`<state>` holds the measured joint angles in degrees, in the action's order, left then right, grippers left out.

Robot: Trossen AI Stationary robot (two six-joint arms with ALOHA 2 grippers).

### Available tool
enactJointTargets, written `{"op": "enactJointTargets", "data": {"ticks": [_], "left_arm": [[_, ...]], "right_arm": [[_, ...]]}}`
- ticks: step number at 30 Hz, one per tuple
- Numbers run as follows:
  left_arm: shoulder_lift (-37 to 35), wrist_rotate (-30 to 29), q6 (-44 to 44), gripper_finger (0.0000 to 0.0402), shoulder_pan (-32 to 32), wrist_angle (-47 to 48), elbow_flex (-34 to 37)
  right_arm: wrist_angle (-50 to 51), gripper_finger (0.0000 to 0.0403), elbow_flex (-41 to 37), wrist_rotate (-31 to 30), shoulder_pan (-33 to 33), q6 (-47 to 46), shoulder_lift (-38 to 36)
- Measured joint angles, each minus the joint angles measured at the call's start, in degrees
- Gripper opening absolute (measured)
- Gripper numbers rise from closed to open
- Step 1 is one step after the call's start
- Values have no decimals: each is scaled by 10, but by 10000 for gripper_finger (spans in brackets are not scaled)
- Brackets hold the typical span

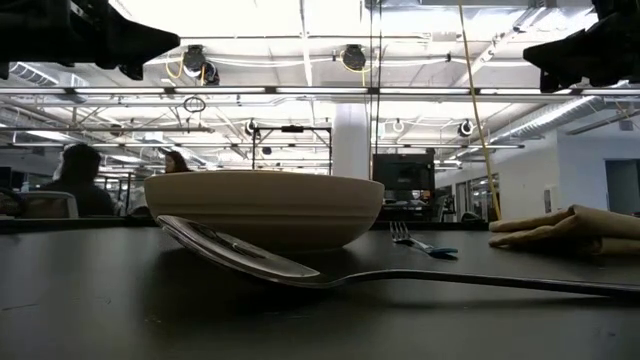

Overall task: Set table place
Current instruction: Put the black spoon into the yellow bowl on the brown plate

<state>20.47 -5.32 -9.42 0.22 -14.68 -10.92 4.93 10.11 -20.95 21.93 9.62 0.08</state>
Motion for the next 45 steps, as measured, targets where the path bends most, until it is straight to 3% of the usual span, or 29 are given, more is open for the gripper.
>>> {"op": "enactJointTargets", "data": {"ticks": [5, 15, 23, 30, 34, 45], "left_arm": [[-10, 13, 2, 26, 0, 12, 0], [31, 129, 43, 26, -13, 31, 0], [157, 126, 85, 27, -88, -95, 0], [264, 83, 102, 27, -161, -203, -2], [323, 24, 119, 27, -194, -198, -32], [477, 21, 134, 26, -233, -87, -196]], "right_arm": [[-3, 0, 0, 0, 0, -5, 0], [-3, 0, 0, 0, 0, 56, 0], [-16, 0, -11, 0, 0, 31, 0], [-124, 0, -62, -3, 0, 70, 1], [-146, 0, -70, -30, 0, 53, 0], [-78, 0, -63, -44, 3, 31, 0]]}}
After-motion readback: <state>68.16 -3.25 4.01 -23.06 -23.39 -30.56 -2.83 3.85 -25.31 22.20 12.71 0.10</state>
